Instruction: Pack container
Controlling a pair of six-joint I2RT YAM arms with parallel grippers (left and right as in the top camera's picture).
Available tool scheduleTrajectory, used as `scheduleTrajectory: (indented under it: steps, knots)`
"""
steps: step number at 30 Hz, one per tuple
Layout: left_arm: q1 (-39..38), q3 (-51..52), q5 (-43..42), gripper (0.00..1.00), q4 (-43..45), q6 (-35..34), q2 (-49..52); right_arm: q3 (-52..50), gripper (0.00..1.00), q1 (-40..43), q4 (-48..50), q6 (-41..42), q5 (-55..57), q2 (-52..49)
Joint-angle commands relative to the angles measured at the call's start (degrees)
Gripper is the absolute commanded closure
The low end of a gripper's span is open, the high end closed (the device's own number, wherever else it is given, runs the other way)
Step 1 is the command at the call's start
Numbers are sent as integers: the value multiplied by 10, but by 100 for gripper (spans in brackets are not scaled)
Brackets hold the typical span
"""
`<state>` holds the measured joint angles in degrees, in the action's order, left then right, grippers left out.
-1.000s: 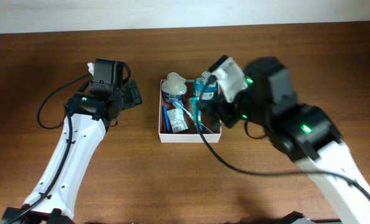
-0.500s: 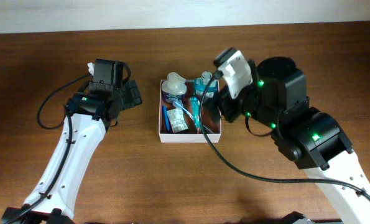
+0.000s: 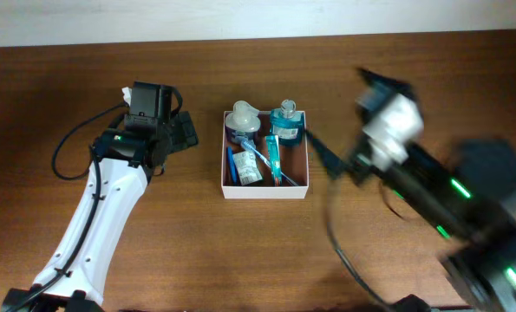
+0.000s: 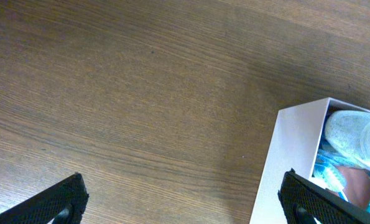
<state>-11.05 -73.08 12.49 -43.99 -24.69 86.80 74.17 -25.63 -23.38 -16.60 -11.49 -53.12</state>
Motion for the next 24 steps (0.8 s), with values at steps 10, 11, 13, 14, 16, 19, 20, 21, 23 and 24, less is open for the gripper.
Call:
scheduleTrajectory:
  steps: [10,11,13,14,16,19,20,21,23,24]
  knots:
    - [3,0,7,1,0,-1,3,-356,1,162,66,-14,-64,367]
    - [3,0,7,1,0,-1,3,-381,1,168,84,-14,-69,380]
    - [3,0,7,0,0,-1,3,-450,1,180,146,-14,-77,411]
    - [3,0,7,1,0,-1,3,-478,2,184,175,-14,-81,421]
    - [3,0,7,1,0,-1,3,-537,1,186,236,-14,-83,440]
    - [3,0,7,1,0,-1,3,-606,1,187,302,-14,-82,466]
    - [3,0,7,1,0,-1,3,-624,1,187,320,-14,-81,474]
    - [3,0,7,1,0,-1,3,-641,1,188,333,-14,-80,482]
    - [3,0,7,1,0,-1,3,-668,1,194,353,-14,-78,496]
    - [3,0,7,1,0,-1,3,-676,1,197,355,-14,-78,503]
